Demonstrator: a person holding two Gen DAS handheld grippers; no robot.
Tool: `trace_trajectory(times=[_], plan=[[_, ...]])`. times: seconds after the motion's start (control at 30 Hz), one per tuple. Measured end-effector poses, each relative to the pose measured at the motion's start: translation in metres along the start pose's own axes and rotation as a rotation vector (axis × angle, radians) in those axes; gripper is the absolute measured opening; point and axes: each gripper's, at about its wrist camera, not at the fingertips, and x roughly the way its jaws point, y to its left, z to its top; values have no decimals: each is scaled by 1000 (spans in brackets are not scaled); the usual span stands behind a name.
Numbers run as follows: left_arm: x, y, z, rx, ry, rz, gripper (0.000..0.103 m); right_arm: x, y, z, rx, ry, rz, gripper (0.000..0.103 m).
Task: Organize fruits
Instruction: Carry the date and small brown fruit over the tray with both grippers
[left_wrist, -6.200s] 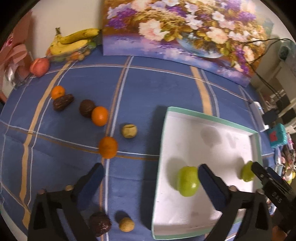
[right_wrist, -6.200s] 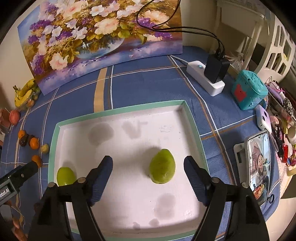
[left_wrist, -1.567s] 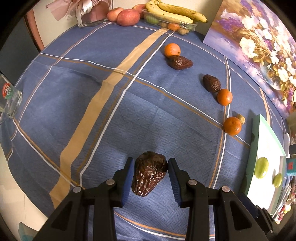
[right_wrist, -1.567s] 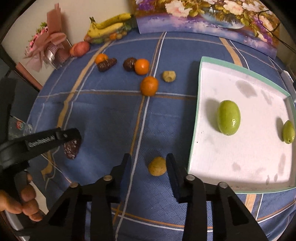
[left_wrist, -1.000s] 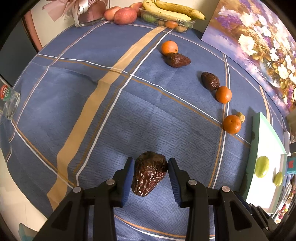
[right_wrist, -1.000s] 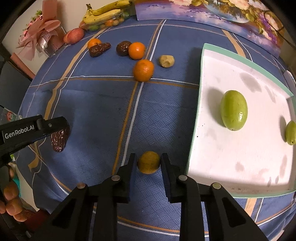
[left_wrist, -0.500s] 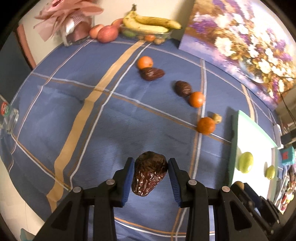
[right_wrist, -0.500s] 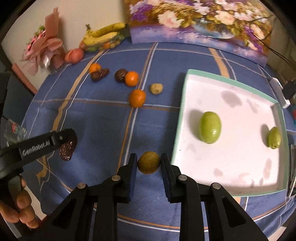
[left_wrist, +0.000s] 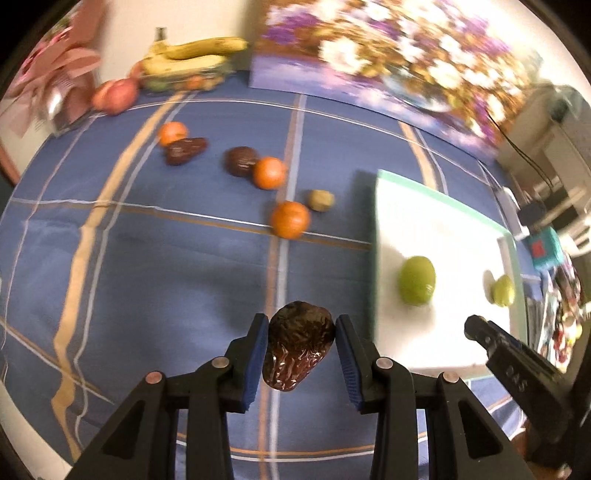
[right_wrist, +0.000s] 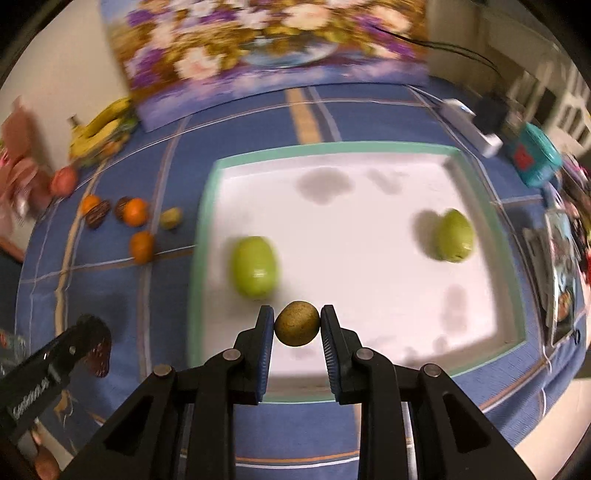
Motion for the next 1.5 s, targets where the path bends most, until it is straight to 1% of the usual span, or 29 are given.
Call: trace_trajectory(times=[0.23,0.4,0.63,0.8,0.97,1.13,1.2,1.43,1.5], plan=[[9,-44,-7,104,17,-40,40,2,-50,5,79,22,-42,27],[16,-61,-10,150,35,-53,40,2,-80,2,131,28,-62,27],[25,-81,-13,199,46,-70,40,8,-108,2,183,41,-79,27],[30,-90,-16,226,46,-65,40,13,-117,3,195,51,-81,27],[39,-94,-15,232,57,-54,40,19,-119,0,198,72,-78,27],[56,-96,-15,227,88,-37,40,27,-119,-1,196,95,-77,27],[62,-97,-15,228,98,-30,40,27,-118,-1,192,90,-80,27],[63,-102,-13,230,95,-32,40,27,-120,0,191,85,-76,27],[62,-97,-15,225,98,-33,40,27,-119,0,188,85,-78,27]])
